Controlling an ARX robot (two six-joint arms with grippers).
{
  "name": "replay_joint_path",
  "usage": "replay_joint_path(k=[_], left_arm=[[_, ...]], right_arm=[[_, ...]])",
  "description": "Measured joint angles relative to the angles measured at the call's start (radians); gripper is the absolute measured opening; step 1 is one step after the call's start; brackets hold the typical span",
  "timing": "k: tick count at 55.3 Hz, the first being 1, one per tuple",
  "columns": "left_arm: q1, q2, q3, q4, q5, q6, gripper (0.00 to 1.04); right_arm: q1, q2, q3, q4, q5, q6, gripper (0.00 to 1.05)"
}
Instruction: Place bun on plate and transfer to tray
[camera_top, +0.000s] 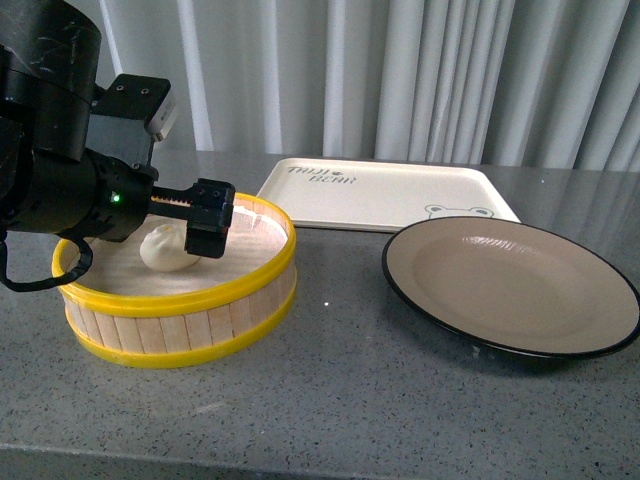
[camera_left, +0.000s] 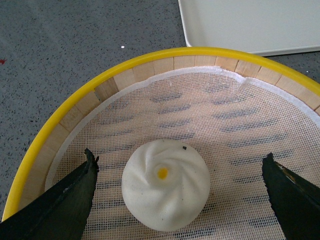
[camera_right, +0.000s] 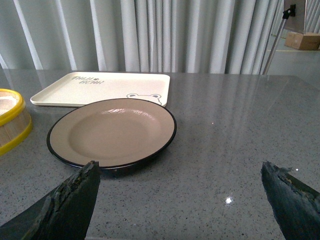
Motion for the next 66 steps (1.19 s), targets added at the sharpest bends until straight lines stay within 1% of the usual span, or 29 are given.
replay_joint_path(k=[18,49,51,53,54,55,57,59,61,66], left_arm=[[-0.019,0.047,0.049,-0.04,-0.04,-0.029,0.98],[-0.015,0.088,0.064,-0.054,-0.063,-0.032,0.98],[-0.014,0.088,0.064,-0.055,-0.064,-0.033,0.94],[-0.014,0.088,0.064,-0.055,-0.064,-0.035,0.85],[-0.013,0.088,0.064,-0.056,-0.064,-0.035,0.83],[-0.013,0.088,0.064,-0.057,-0.064,-0.037,0.77],[-0.012,0.088,0.064,-0.057,-0.063,-0.039,0.7],[-0.012,0.088,0.064,-0.058,-0.063,-0.04,0.65],[-0.011,0.088,0.064,-0.059,-0.061,-0.042,0.58],[-0.01,0.087,0.064,-0.062,-0.053,-0.046,0.46]], right_arm=[[0.0,0.0,0.0,0.0,0.0,0.0,0.96],[0.0,0.0,0.0,0.0,0.0,0.0,0.96],[0.0,0.0,0.0,0.0,0.0,0.0,0.96],[0.0,0.0,0.0,0.0,0.0,0.0,0.96],[0.0,0.0,0.0,0.0,0.0,0.0,0.96],[0.0,0.0,0.0,0.0,0.0,0.0,0.96],[0.0,0.0,0.0,0.0,0.0,0.0,0.96],[0.0,0.0,0.0,0.0,0.0,0.0,0.96],[0.0,0.0,0.0,0.0,0.0,0.0,0.96],[0.0,0.0,0.0,0.0,0.0,0.0,0.96]])
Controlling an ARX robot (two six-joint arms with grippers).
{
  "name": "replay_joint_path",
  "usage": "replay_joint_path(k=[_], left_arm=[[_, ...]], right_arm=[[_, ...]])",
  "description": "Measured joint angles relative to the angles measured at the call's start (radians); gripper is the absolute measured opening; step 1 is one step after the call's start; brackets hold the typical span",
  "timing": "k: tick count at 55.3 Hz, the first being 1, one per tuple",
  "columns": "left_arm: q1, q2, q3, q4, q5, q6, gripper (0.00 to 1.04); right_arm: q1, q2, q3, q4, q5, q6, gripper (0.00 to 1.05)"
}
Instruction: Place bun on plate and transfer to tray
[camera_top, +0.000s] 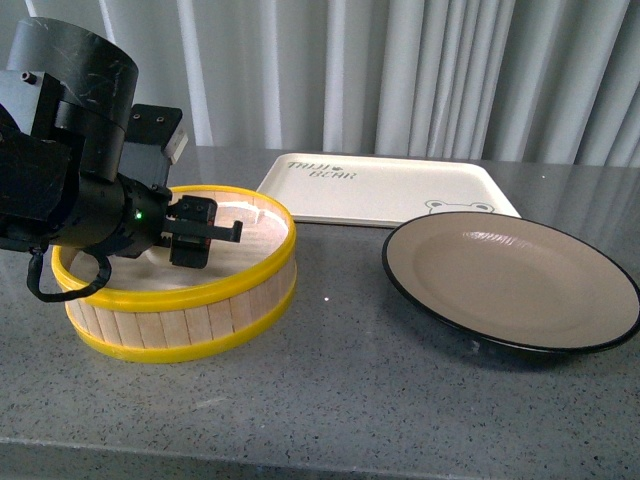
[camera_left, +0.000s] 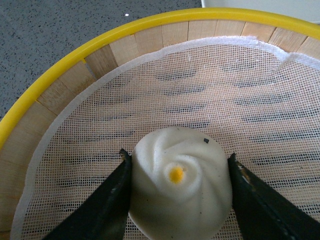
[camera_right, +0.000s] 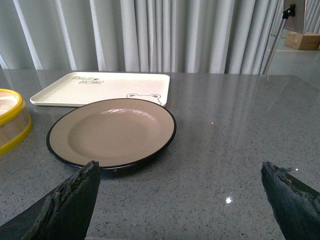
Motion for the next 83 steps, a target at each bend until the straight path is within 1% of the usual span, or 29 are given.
replay_joint_path(k=[2,3,4,13,19,28,37,44,49,56,59,62,63,76,83], left_arm=[[0.0,0.0,0.0,-0.001,0.006,0.0,0.41],[0.0,0.0,0.0,-0.001,0.006,0.0,0.37],[0.0,0.0,0.0,-0.001,0.006,0.0,0.36],[0.0,-0.013,0.0,0.001,0.018,0.0,0.14],[-0.004,-0.038,0.0,-0.005,0.025,-0.009,0.05],[-0.026,-0.1,0.0,-0.017,0.043,-0.016,0.05],[-0.088,-0.167,0.0,-0.039,0.067,-0.028,0.05],[-0.169,-0.214,-0.002,-0.053,0.078,-0.032,0.05],[-0.244,-0.241,-0.005,-0.055,0.085,-0.032,0.05],[-0.42,-0.241,-0.004,-0.053,0.058,-0.022,0.05],[-0.451,-0.224,0.011,-0.051,0.064,-0.011,0.05],[-0.472,-0.206,0.023,-0.048,0.04,-0.003,0.05],[-0.485,-0.194,0.032,-0.046,0.017,-0.003,0.05],[-0.56,-0.031,0.167,-0.035,0.003,0.004,0.05],[-0.563,0.058,0.276,-0.056,0.011,0.0,0.05]], right_arm=[[0.0,0.0,0.0,0.0,0.0,0.0,0.96],[0.0,0.0,0.0,0.0,0.0,0.0,0.96],[0.0,0.0,0.0,0.0,0.0,0.0,0.96],[0.0,0.0,0.0,0.0,0.0,0.0,0.96],[0.0,0.0,0.0,0.0,0.0,0.0,0.96],[0.0,0.0,0.0,0.0,0.0,0.0,0.96],[0.0,0.0,0.0,0.0,0.0,0.0,0.96],[0.0,0.0,0.0,0.0,0.0,0.0,0.96],[0.0,0.0,0.0,0.0,0.0,0.0,0.96],[0.0,0.0,0.0,0.0,0.0,0.0,0.96],[0.0,0.0,0.0,0.0,-0.002,0.0,0.96],[0.0,0.0,0.0,0.0,0.001,0.0,0.96],[0.0,0.0,0.0,0.0,0.001,0.0,0.96],[0.0,0.0,0.0,0.0,0.0,0.0,0.96],[0.0,0.0,0.0,0.0,0.0,0.0,0.96]])
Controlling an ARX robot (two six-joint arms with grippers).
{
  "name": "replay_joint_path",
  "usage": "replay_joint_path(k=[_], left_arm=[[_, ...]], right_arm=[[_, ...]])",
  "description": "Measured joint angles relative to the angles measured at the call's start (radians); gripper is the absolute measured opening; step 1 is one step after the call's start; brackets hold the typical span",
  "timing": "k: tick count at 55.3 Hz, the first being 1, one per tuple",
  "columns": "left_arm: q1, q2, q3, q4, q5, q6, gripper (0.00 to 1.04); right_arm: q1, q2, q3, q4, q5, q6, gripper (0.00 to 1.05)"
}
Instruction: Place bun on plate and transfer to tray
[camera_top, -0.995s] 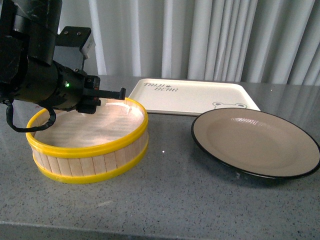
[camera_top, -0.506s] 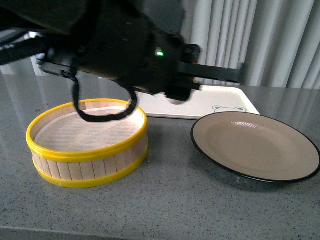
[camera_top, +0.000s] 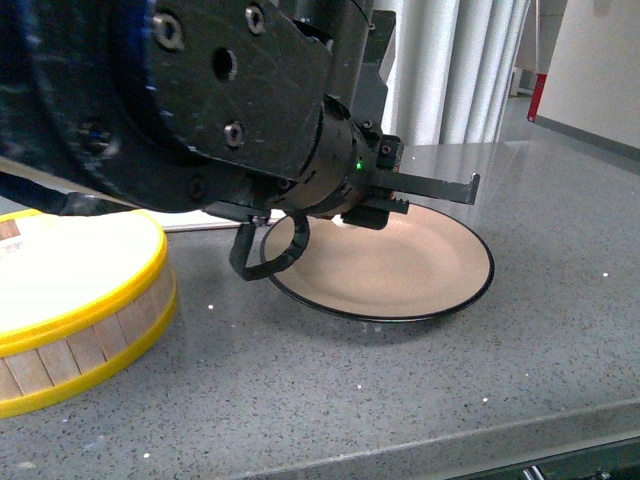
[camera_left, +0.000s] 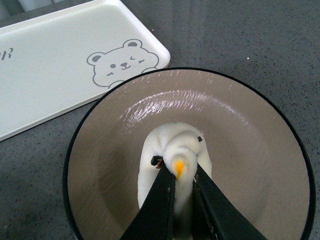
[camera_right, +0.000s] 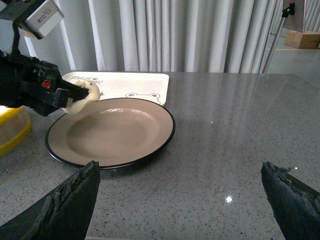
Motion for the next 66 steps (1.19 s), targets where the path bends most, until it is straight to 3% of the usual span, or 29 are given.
replay_joint_path(k=[54,66], left_arm=[[-0.001,0.21,0.197,-0.108,-0.022,0.047,0.05],[-0.001,0.22,0.198,-0.12,-0.022,0.048,0.34]], right_arm=[[0.0,0.0,0.0,0.0,0.0,0.0,0.96],[0.0,0.0,0.0,0.0,0.0,0.0,0.96]])
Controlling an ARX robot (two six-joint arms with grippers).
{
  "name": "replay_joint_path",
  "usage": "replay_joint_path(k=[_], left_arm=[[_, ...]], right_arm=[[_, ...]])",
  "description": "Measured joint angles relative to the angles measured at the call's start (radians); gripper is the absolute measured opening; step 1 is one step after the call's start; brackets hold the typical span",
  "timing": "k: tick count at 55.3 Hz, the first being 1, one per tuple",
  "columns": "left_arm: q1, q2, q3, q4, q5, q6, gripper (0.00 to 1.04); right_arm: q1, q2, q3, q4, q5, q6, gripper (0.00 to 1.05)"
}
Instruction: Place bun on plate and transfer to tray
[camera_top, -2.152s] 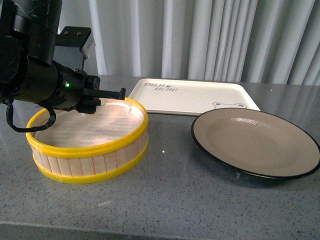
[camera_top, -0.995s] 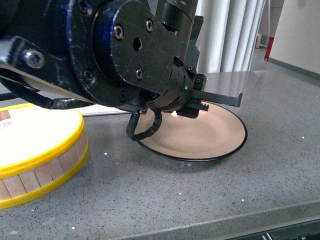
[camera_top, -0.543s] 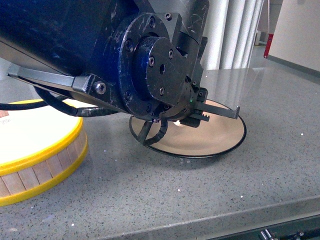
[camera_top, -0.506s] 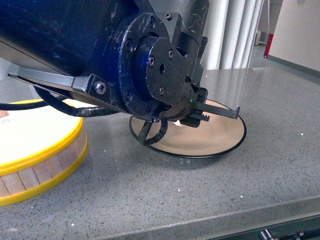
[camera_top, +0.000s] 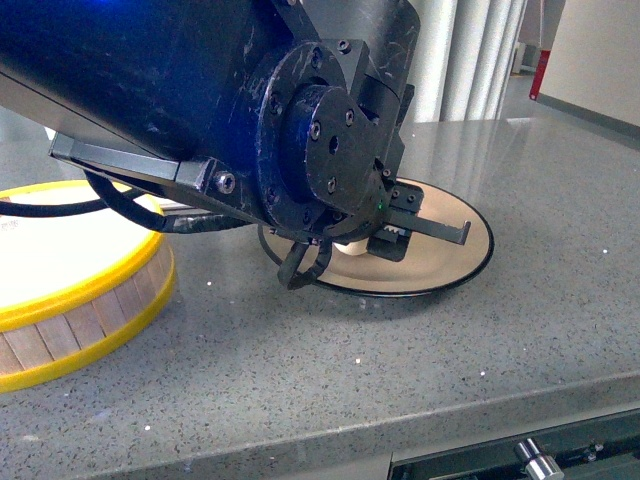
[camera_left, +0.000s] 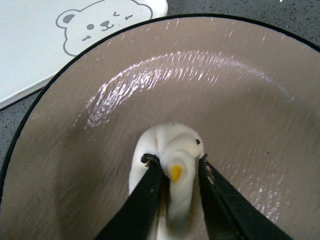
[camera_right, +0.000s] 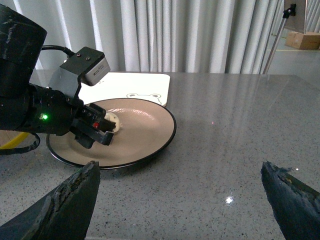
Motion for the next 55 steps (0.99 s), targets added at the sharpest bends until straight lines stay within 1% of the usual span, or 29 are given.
replay_joint_path(k=[4,6,11,13,22,23,25,30,55], left_arm=[[0.0,0.001,0.001,-0.003,0.0,-0.003,0.45],[0.0,0.001,0.002,-0.005,0.0,-0.005,0.48],[-0.001,0.001,0.005,-0.008,0.017,-0.024,0.63],[-0.001,0.001,0.007,-0.011,0.02,-0.031,0.66],[-0.002,-0.005,0.013,-0.033,0.059,-0.083,0.99],[-0.002,-0.007,0.013,-0.039,0.066,-0.085,1.0],[-0.002,-0.011,0.013,-0.042,0.073,-0.089,0.98],[-0.002,-0.021,0.012,-0.041,0.079,-0.097,0.98],[-0.002,-0.056,0.014,-0.022,0.07,-0.142,0.98]], right_arm=[[0.0,0.0,0.0,0.0,0.0,0.0,0.96],[0.0,0.0,0.0,0.0,0.0,0.0,0.96],[0.0,0.0,0.0,0.0,0.0,0.0,0.96],[0.0,0.0,0.0,0.0,0.0,0.0,0.96],[0.0,0.0,0.0,0.0,0.0,0.0,0.96],[0.0,0.0,0.0,0.0,0.0,0.0,0.96],[0.0,0.0,0.0,0.0,0.0,0.0,0.96],[0.0,0.0,0.0,0.0,0.0,0.0,0.96],[0.0,0.0,0.0,0.0,0.0,0.0,0.96]])
